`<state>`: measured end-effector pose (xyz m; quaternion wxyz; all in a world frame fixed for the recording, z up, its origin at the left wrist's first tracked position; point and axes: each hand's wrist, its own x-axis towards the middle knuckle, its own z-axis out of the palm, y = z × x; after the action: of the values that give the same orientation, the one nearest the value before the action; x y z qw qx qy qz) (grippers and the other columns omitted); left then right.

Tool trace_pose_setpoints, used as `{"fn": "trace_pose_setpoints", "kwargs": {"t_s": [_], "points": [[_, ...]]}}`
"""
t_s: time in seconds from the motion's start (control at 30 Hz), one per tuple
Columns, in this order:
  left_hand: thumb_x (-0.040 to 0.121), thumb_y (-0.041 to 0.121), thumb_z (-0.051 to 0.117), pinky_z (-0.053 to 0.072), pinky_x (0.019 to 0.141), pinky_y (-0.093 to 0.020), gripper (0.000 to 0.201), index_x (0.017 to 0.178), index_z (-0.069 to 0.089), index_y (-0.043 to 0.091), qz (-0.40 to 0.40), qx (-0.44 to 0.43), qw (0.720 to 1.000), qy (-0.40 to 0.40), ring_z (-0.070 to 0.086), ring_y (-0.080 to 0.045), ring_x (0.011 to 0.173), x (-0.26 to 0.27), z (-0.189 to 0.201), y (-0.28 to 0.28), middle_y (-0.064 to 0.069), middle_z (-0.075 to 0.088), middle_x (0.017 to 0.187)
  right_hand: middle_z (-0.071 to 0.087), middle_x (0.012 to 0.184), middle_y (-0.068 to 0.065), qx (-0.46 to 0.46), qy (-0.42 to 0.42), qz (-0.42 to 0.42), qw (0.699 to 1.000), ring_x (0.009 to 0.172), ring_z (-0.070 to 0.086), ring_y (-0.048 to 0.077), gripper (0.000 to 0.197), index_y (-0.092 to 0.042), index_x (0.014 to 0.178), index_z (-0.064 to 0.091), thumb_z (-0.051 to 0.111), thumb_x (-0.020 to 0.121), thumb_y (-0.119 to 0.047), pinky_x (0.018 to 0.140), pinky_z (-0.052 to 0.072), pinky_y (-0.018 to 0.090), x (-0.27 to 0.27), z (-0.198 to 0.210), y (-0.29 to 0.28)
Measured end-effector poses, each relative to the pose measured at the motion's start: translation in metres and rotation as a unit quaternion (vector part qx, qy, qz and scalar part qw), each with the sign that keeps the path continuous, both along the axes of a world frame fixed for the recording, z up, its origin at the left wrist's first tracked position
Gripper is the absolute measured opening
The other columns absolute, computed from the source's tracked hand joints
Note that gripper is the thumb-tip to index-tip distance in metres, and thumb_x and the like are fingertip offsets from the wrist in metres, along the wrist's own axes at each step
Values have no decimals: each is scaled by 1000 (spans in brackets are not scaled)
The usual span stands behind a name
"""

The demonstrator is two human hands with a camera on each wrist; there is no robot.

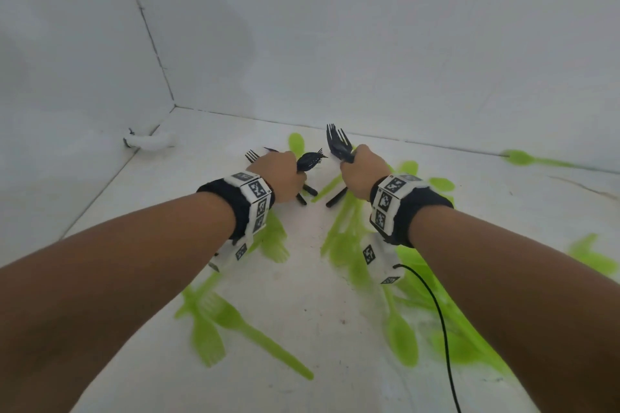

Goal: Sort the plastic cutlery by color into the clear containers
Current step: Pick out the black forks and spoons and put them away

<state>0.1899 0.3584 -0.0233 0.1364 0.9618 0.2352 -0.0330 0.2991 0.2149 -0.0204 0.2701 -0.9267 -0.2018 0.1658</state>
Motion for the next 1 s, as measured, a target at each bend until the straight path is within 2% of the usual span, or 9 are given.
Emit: {"fn": "trace_pose_setpoints", "kwargs": {"t_s": [0.13,0.2,0.33,0.47,0.57,0.7,0.83,0.93,1.0], "points": [[101,40,51,46,78,-37,29,103,46,12,20,-39,999,-22,56,-30,91,-2,0,-4,-9,58,100,59,103,9,17,-22,-1,1000,89,56,30,28,-9,119,49,51,101,-29,72,40,33,7,2,-2],[100,31,54,51,82,-40,26,112,48,10,30,-91,994,-48,62,-32,95,-11,3,-4,-11,63,104,60,102,8,18,-30,4,999,88,56,29,27,-10,117,51,53,100,-31,72,39,31,4,3,5],[99,19,52,57,81,-47,29,122,36,11,74,-202,972,-98,67,-30,90,-41,9,3,-12,67,98,64,95,6,-10,-48,54,997,84,58,27,22,-13,104,61,55,97,-33,70,41,30,-9,5,29],[99,24,50,48,61,-33,24,119,44,13,145,-264,944,-132,60,-22,76,-77,9,15,-12,70,98,65,85,4,-88,-76,129,985,73,61,25,24,-14,91,62,62,91,-38,61,45,29,-29,-3,55],[98,30,51,42,58,-31,19,108,50,14,167,-263,941,-132,54,-23,67,-96,5,25,-12,69,93,60,77,2,-144,-96,162,971,62,53,16,28,-17,76,52,67,90,-35,49,35,25,-37,-7,63],[99,36,53,40,56,-30,23,107,51,14,181,-257,939,-137,53,-22,66,-104,3,27,-7,62,86,64,85,5,-144,-84,168,972,66,56,20,21,-13,88,58,59,95,-33,52,37,26,-41,-2,59],[98,37,54,35,60,-32,21,98,51,16,142,-198,963,-115,52,-18,71,-91,6,16,1,56,80,64,87,5,-48,-45,94,993,71,62,23,35,-12,93,61,52,91,-45,64,55,34,-32,10,39],[101,36,50,36,61,-32,18,98,49,18,82,-157,980,-88,54,-18,72,-67,7,0,1,58,81,63,88,4,4,-31,20,999,73,59,22,32,-12,103,58,55,91,-42,61,46,31,-15,18,11],[104,34,47,42,64,-36,18,102,47,17,21,-147,986,-82,58,-25,76,-48,7,-13,-3,61,84,67,98,6,30,-20,-27,999,85,64,27,37,-12,112,54,60,89,-41,68,48,33,-1,18,-13]]}}
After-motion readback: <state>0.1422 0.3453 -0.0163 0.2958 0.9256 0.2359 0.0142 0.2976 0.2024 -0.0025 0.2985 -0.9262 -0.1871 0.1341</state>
